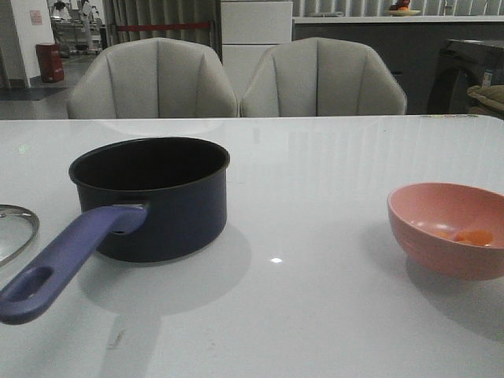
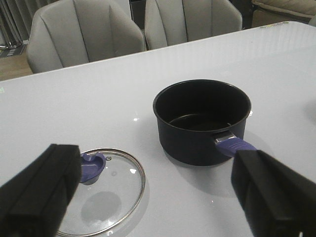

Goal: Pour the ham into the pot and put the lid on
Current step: 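Lower the right gripper to the pink bowl rim and grasp it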

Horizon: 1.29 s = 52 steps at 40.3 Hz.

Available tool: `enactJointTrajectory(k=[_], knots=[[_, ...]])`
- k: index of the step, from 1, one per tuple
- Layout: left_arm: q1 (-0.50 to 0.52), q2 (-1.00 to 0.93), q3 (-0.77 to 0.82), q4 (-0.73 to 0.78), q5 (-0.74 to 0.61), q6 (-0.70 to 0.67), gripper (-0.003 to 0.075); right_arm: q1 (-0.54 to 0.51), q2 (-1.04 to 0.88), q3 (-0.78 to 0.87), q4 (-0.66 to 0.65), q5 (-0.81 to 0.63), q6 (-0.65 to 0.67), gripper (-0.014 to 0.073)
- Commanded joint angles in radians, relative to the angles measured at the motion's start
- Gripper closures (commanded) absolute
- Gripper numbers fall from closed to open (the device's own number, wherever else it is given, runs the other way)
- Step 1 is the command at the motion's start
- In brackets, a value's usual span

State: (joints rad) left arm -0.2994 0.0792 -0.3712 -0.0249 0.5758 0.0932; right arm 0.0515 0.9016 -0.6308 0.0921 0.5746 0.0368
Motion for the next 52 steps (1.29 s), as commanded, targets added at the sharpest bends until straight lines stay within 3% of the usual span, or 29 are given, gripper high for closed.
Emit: enactJointTrajectory(k=[1,14,25,40,43,46,49,52], knots=[[-0.010,0.011,-0.025,-0.002,-0.072,-0.010,0.0073,-0.011,0.115,-0.105,0.004,0.015,0.000,0.0018],[-0.010,0.011,-0.025,-0.002,-0.072,-0.010,0.0073,-0.087,0.506,-0.343,0.019,0.192,0.000,0.0018],[-0.010,0.011,-0.025,-0.002,-0.072,-0.010,0.0073,-0.087,0.685,-0.427,0.053,0.200,-0.015,0.0044],[-0.010,0.011,-0.025,-0.002,-0.072,-0.010,0.0073,-0.087,0.863,-0.478,0.072,0.152,-0.015,0.0197],[-0.010,0.011,-0.025,-0.002,-0.072,-0.010,0.0073,-0.087,0.871,-0.491,0.075,0.141,-0.019,0.0306],[-0.010,0.011,-0.025,-0.002,-0.072,-0.010,0.0073,-0.087,0.861,-0.511,0.088,0.127,-0.037,0.0479],[-0.010,0.011,-0.025,-0.002,-0.072,-0.010,0.0073,-0.086,0.838,-0.534,0.105,0.119,-0.079,0.0428],[-0.010,0.011,-0.025,-0.006,-0.072,-0.010,0.0073,-0.080,0.791,-0.548,0.107,0.116,-0.111,0.0437]])
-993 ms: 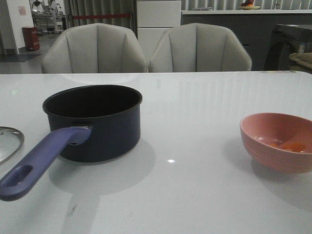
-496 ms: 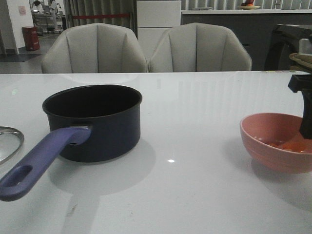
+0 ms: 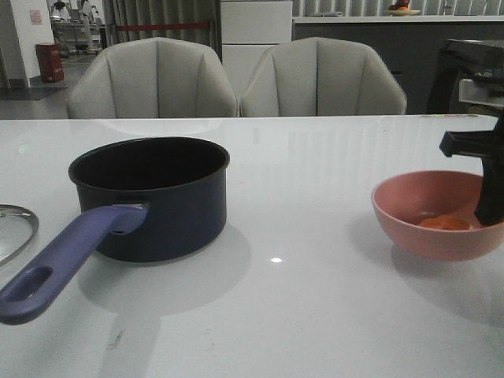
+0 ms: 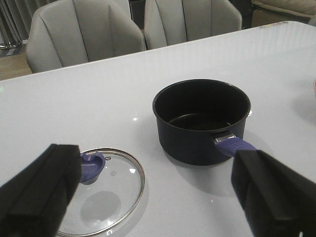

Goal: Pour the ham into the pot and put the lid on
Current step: 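Lower the right gripper to the pink bowl rim and grasp it, then lift the pink bowl with the right gripper over the pot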

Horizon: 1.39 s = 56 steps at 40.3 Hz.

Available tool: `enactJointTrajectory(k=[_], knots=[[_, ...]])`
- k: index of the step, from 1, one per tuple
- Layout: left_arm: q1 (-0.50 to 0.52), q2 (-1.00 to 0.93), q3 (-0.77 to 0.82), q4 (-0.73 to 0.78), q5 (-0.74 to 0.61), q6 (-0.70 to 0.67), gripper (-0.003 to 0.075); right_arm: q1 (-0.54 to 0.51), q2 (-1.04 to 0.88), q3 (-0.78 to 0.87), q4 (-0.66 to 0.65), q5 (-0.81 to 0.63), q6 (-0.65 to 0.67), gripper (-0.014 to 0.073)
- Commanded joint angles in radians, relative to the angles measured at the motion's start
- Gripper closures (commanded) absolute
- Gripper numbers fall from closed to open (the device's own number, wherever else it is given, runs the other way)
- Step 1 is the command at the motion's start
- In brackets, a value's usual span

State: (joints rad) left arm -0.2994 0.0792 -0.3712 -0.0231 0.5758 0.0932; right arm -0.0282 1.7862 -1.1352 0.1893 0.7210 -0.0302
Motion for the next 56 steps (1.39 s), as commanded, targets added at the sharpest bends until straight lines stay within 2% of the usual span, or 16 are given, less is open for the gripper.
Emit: enactJointTrajectory(k=[1,8,13,22,28,35,45,56], knots=[[-0.010,0.011,-0.025,-0.008,-0.072,-0.010,0.0073,0.003,-0.110,-0.044,0.012,-0.036,-0.048,0.0436],[-0.010,0.011,-0.025,-0.008,-0.072,-0.010,0.0073,0.092,-0.243,-0.044,0.012,-0.102,-0.077,0.0436],[-0.010,0.011,-0.025,-0.008,-0.072,-0.010,0.0073,0.212,-0.297,-0.049,0.012,-0.150,-0.128,0.0436],[-0.010,0.011,-0.025,-0.008,-0.072,-0.010,0.0073,0.422,-0.273,-0.152,-0.001,-0.159,-0.130,0.0436],[-0.010,0.011,-0.025,-0.008,-0.072,-0.010,0.0073,0.518,-0.208,-0.273,-0.022,-0.166,-0.130,0.0436],[-0.010,0.011,-0.025,-0.008,-0.072,-0.010,0.0073,0.578,-0.124,-0.350,-0.067,-0.239,-0.130,0.0456],[-0.010,0.011,-0.025,-0.008,-0.070,-0.010,0.0073,0.617,-0.060,-0.350,-0.111,-0.527,-0.130,0.0456],[-0.010,0.011,-0.025,-0.008,-0.070,-0.010,0.0073,0.626,-0.020,-0.350,-0.242,-0.786,-0.130,0.0456]])
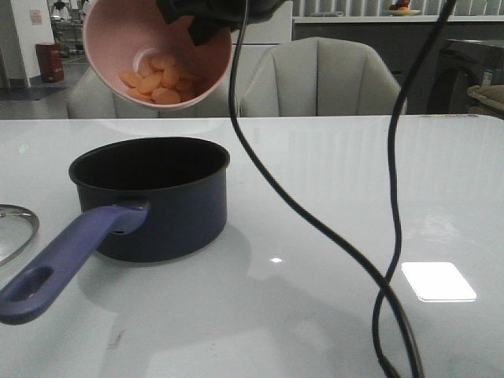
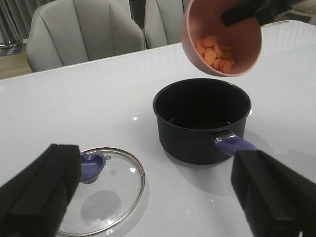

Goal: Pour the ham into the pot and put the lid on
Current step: 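Lift the pink bowl with the right gripper over the pot, then tilt the pink bowl with the right gripper to pour pieces into pot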

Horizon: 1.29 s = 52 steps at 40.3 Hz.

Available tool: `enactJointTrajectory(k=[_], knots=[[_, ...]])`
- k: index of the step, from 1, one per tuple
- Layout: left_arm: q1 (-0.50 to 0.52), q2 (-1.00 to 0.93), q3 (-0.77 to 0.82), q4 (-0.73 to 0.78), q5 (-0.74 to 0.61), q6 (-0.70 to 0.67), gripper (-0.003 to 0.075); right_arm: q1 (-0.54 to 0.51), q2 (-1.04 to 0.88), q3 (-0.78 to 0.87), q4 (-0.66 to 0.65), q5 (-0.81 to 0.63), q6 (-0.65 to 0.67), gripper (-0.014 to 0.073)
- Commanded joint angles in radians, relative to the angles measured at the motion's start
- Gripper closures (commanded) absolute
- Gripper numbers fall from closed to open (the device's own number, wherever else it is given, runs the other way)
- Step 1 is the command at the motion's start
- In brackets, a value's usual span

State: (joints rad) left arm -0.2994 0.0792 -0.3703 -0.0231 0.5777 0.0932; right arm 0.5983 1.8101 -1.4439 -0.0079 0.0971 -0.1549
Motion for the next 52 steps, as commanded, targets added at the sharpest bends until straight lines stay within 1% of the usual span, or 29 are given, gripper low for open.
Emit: enactJointTrajectory(k=[1,9,13,17,23,27,34,40,42,47,50,52], knots=[[-0.010,0.011,-0.026,-0.008,-0.072,-0.010,0.0073,0.000,-0.038,-0.041,-0.053,-0.179,-0.005,0.0456],[-0.010,0.011,-0.026,-0.008,-0.072,-0.010,0.0073,0.000,-0.015,-0.014,-0.159,-0.346,-0.010,0.0456],[-0.010,0.011,-0.026,-0.008,-0.072,-0.010,0.0073,0.000,-0.015,0.033,-0.174,-0.440,-0.030,0.0456],[-0.010,0.011,-0.026,-0.008,-0.072,-0.010,0.0073,0.000,-0.019,0.087,-0.174,-0.530,-0.072,0.0456],[-0.010,0.011,-0.024,-0.008,-0.072,-0.010,0.0073,0.001,-0.019,0.149,-0.174,-0.646,-0.180,0.0456],[-0.010,0.011,-0.017,-0.008,-0.082,-0.010,0.0073,0.009,-0.019,0.171,-0.173,-0.685,-0.236,0.0456],[-0.010,0.011,-0.016,-0.008,-0.084,-0.010,0.0073,0.046,-0.019,0.174,-0.163,-0.658,-0.393,0.0456],[-0.010,0.011,-0.016,-0.008,-0.084,-0.010,0.0073,0.076,-0.019,0.174,-0.116,-0.634,-0.579,0.0456],[-0.010,0.011,-0.016,-0.008,-0.084,-0.010,0.0073,0.081,-0.019,0.174,-0.085,-0.643,-0.653,0.0456],[-0.010,0.011,-0.016,-0.008,-0.084,-0.010,0.0073,0.099,-0.019,0.174,0.038,-0.718,-0.842,0.0456],[-0.010,0.011,-0.016,-0.010,-0.084,-0.010,0.0073,0.109,-0.019,0.174,0.109,-0.762,-0.931,0.0456],[-0.010,0.011,-0.016,-0.012,-0.084,-0.010,0.0073,0.115,-0.018,0.174,0.144,-0.789,-0.968,0.0456]])
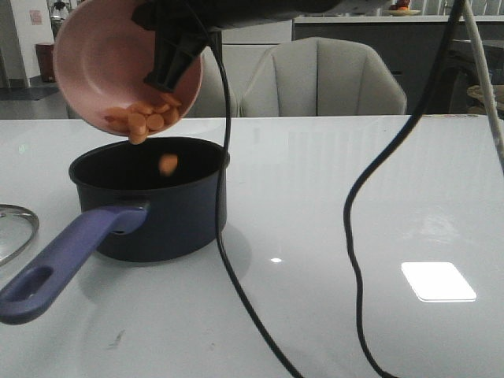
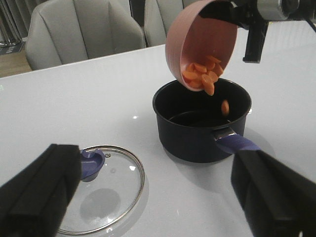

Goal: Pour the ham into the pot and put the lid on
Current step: 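Tilt the pink bowl with the right gripper to pour pieces into pot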

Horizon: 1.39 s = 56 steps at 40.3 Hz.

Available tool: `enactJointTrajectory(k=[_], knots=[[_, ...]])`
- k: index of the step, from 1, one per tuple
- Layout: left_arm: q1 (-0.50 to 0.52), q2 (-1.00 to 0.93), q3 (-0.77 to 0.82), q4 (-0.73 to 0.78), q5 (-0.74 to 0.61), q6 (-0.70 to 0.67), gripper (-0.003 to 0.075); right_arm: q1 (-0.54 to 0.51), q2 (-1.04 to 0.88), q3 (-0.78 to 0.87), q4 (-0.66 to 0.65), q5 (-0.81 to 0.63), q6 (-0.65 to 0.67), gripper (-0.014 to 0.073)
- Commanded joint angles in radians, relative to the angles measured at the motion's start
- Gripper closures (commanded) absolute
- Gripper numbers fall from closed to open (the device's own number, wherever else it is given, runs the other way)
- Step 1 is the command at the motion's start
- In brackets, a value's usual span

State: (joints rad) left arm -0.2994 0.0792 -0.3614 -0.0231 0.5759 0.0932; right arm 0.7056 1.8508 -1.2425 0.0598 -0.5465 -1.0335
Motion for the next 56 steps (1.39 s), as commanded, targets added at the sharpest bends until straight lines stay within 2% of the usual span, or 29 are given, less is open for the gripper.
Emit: enactJointTrajectory(k=[1,14,23,35,39,42,44,48,56], knots=[[-0.010,0.011,-0.025,-0.012,-0.082,-0.010,0.0073,0.009,-0.059,-0.027,0.094,-0.161,-0.100,0.0456],[-0.010,0.011,-0.025,-0.016,-0.082,-0.010,0.0073,0.013,-0.056,-0.027,0.114,-0.290,-0.132,0.0456],[-0.010,0.011,-0.025,-0.016,-0.082,-0.010,0.0073,0.013,-0.015,-0.027,0.109,-0.433,-0.265,0.0456],[-0.010,0.011,-0.025,-0.018,-0.082,-0.010,0.0073,0.013,0.024,-0.027,0.110,-0.447,-0.272,0.0456],[-0.010,0.011,-0.025,-0.018,-0.082,-0.010,0.0073,0.013,0.023,-0.027,0.141,-0.442,-0.264,0.0456],[-0.010,0.011,-0.025,-0.018,-0.082,-0.010,0.0073,0.013,0.017,-0.028,0.200,-0.442,-0.212,0.0456],[-0.010,0.011,-0.025,-0.018,-0.082,-0.010,0.0073,0.013,0.006,-0.028,0.268,-0.426,-0.169,0.0456],[-0.010,0.011,-0.025,-0.018,-0.082,-0.010,0.0073,0.008,-0.049,-0.030,0.394,-0.289,-0.107,0.0456],[-0.010,0.011,-0.025,-0.018,-0.082,-0.010,0.0073,-0.054,-0.164,-0.092,0.634,0.149,-0.022,0.0456]])
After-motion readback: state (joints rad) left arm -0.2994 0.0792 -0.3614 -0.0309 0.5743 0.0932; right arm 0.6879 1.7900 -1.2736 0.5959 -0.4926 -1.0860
